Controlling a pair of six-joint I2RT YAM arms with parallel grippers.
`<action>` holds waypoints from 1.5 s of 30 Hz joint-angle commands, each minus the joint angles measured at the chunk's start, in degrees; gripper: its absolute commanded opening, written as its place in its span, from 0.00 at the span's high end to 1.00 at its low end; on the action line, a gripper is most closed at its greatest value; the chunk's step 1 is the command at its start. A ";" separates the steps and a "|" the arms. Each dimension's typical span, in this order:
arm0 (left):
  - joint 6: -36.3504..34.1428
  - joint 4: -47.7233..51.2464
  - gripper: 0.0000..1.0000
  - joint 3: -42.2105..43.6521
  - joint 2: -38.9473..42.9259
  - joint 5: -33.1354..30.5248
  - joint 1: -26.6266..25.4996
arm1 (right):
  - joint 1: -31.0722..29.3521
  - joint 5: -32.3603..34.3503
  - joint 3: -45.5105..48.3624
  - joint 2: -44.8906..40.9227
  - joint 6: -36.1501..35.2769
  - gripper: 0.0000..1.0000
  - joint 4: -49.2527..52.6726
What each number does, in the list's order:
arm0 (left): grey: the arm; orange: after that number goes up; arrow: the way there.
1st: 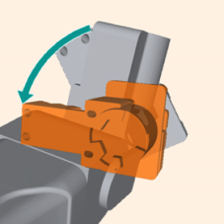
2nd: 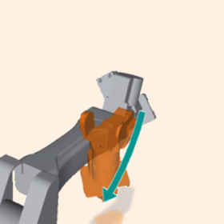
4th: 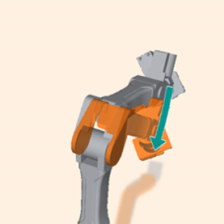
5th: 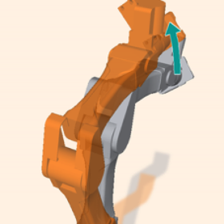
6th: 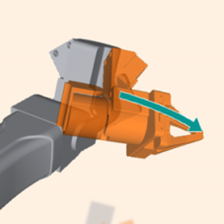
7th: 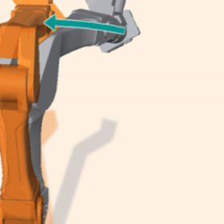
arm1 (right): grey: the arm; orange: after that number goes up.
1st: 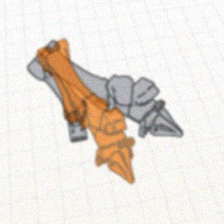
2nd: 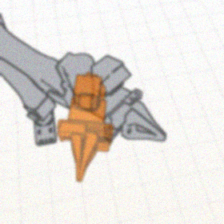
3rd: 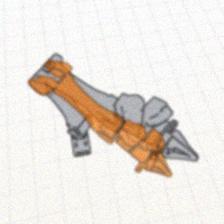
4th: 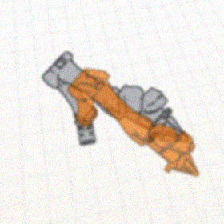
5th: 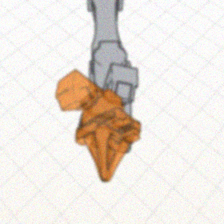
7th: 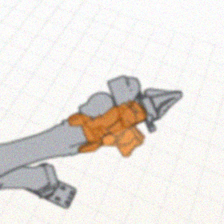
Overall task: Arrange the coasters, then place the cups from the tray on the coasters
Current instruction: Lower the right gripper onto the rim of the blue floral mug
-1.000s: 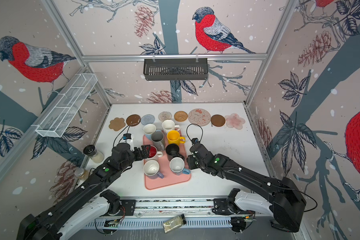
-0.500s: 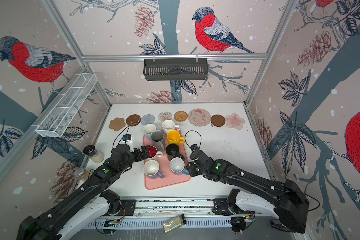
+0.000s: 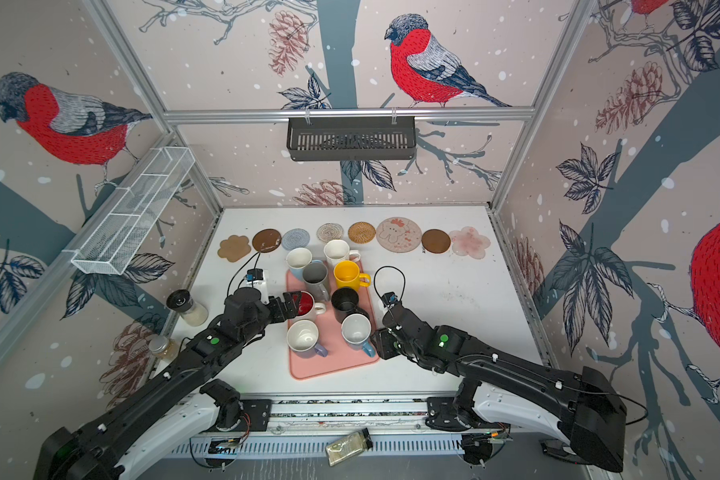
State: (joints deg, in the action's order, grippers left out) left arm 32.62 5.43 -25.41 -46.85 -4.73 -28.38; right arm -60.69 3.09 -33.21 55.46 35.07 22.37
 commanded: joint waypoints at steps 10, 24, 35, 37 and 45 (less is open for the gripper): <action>-0.45 -2.06 0.04 0.18 0.25 -0.37 -0.03 | -4.41 1.74 -1.47 5.97 1.67 0.43 -2.60; -0.10 -2.09 0.04 1.07 0.95 0.51 -0.18 | -4.80 3.49 -7.00 18.20 1.05 0.54 -3.13; -0.41 -2.61 0.04 1.10 0.97 0.96 -0.14 | -4.82 3.80 -8.97 20.56 0.84 0.72 -2.29; -0.30 -2.71 0.04 1.06 0.97 1.21 -0.13 | -4.88 3.61 -9.13 20.56 0.64 0.73 -2.09; 0.14 -1.49 0.03 0.89 2.74 1.63 -0.18 | -5.21 3.41 -9.50 19.16 0.44 0.83 -1.37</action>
State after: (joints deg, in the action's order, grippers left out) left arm 32.64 5.06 -24.38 -44.71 -3.18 -28.60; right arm -65.60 5.52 -42.24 75.48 35.90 20.91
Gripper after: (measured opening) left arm 0.964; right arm 0.190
